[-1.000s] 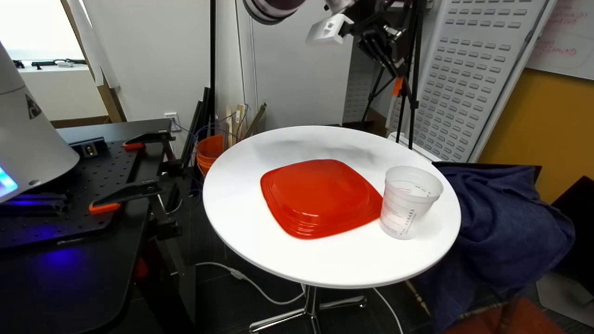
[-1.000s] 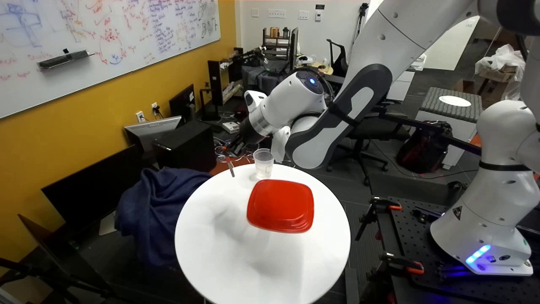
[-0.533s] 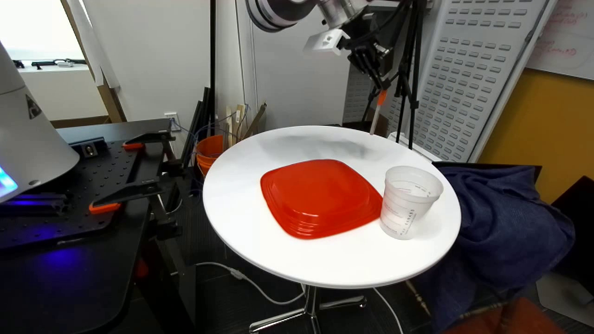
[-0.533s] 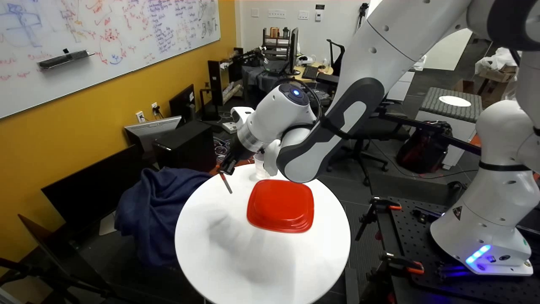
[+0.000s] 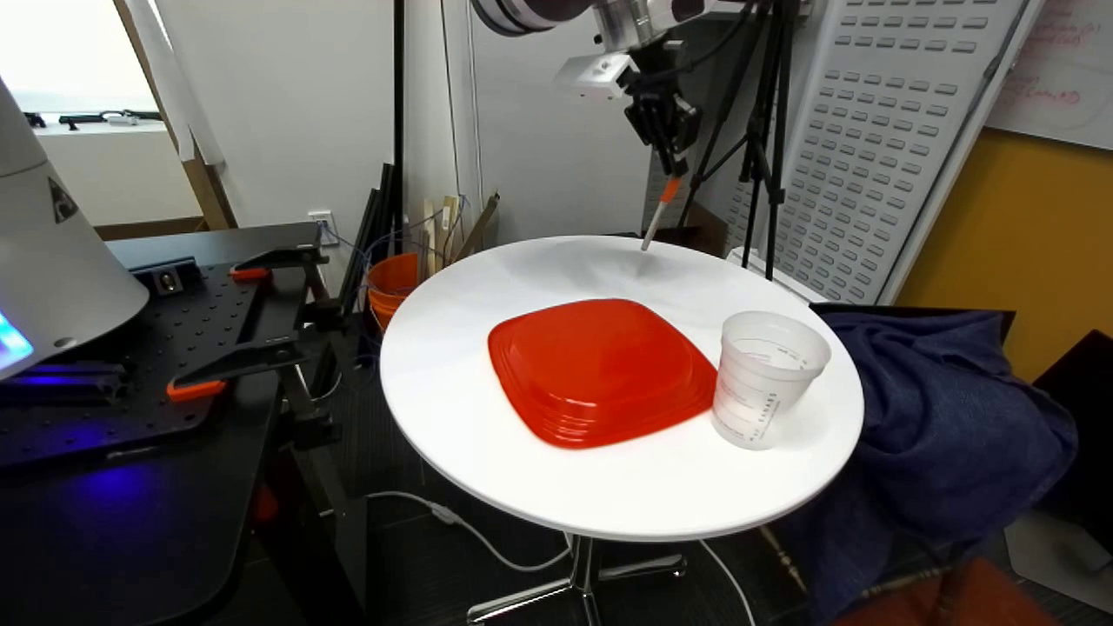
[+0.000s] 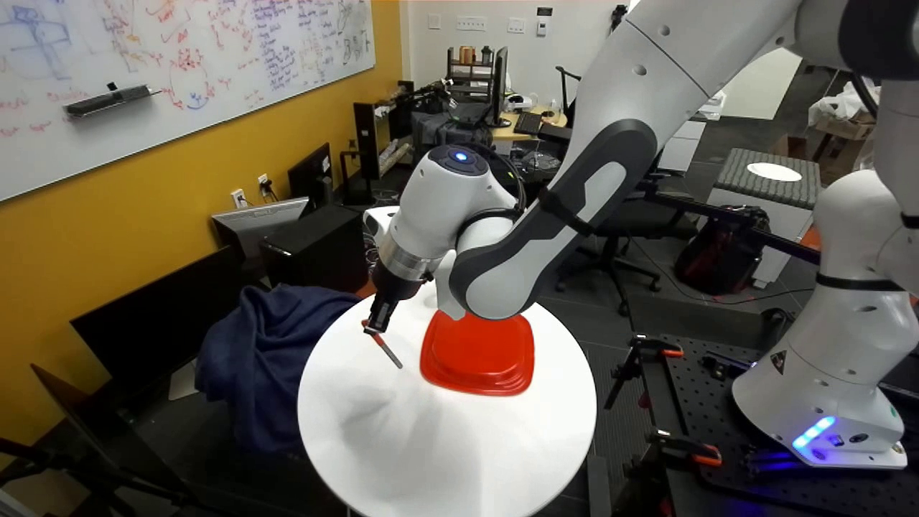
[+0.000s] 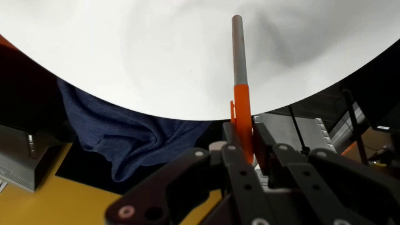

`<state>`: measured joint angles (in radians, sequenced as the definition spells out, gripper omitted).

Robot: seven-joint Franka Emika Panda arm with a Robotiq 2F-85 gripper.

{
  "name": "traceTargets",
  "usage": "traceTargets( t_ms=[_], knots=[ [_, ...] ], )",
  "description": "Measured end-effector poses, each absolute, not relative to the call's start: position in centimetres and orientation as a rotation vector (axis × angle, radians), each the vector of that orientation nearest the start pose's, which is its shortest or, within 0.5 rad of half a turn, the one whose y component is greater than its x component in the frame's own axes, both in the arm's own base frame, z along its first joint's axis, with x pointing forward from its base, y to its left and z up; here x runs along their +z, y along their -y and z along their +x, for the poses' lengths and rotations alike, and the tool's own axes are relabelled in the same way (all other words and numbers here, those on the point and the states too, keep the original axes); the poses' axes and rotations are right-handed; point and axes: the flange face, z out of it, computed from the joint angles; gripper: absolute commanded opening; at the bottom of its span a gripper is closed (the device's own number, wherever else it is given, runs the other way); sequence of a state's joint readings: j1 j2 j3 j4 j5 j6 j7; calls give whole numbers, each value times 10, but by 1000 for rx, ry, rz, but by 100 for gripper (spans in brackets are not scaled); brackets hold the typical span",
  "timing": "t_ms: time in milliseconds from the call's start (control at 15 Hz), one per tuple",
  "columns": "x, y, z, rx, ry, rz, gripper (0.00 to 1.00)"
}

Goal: Remove the marker from the cup and put it on the table

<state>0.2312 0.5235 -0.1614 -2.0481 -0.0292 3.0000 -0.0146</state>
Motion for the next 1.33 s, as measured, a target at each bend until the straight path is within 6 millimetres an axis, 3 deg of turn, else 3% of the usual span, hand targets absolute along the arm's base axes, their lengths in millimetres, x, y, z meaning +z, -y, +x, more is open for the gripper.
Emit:
traceTargets(
  t_ms=[267,600,1067,1133,1200,1333],
  knots=[
    [234,-62,641,-515,255,-3102,5],
    [239,-59,655,-240,295,-3067,5],
    [214,-55,669,64,294,-3053,5],
    [210,-55,672,90,294,-3051,10],
    [206,-55,674,111,294,-3048,43],
    [201,-56,678,146,295,-3044,50]
  ],
)
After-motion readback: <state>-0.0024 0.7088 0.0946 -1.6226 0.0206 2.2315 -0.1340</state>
